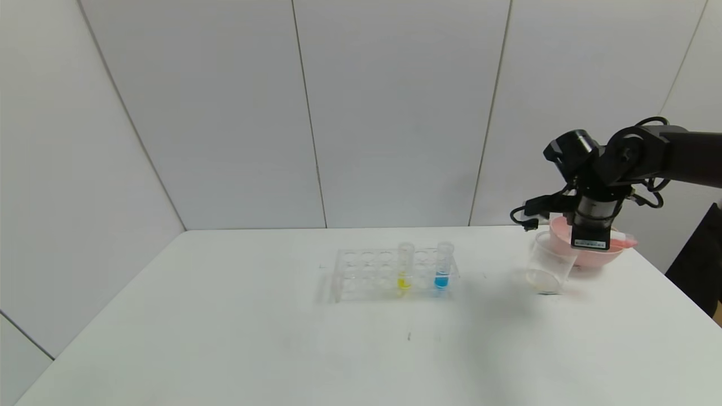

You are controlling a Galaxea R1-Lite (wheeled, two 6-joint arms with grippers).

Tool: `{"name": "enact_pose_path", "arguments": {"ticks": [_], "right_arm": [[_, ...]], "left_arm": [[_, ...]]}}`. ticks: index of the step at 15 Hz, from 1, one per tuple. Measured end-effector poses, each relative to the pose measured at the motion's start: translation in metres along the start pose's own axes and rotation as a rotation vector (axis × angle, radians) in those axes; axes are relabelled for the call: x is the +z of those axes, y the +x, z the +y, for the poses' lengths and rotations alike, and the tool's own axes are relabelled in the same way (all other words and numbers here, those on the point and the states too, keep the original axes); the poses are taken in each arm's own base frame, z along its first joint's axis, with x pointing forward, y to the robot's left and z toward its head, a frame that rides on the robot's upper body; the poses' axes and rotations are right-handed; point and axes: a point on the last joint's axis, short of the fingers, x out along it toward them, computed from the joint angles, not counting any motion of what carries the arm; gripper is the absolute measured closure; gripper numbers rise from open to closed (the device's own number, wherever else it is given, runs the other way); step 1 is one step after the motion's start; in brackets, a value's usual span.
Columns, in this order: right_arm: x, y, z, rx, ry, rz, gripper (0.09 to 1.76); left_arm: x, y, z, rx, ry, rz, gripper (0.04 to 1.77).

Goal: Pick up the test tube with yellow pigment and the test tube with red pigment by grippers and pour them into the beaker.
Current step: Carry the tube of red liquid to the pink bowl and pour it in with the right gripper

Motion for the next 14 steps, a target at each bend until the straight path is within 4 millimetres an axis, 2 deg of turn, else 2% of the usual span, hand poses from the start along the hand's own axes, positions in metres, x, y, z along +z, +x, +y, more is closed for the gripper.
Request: {"name": "enact_pose_path", "arguments": {"ticks": [14], "right_arm": [[0.0086, -0.0001, 0.001, -0.087, -0.053, 0.108, 1.35]], "left_arm": [[0.0, 0.0, 0.0, 0.0, 0.0, 0.0, 0.09]]}}
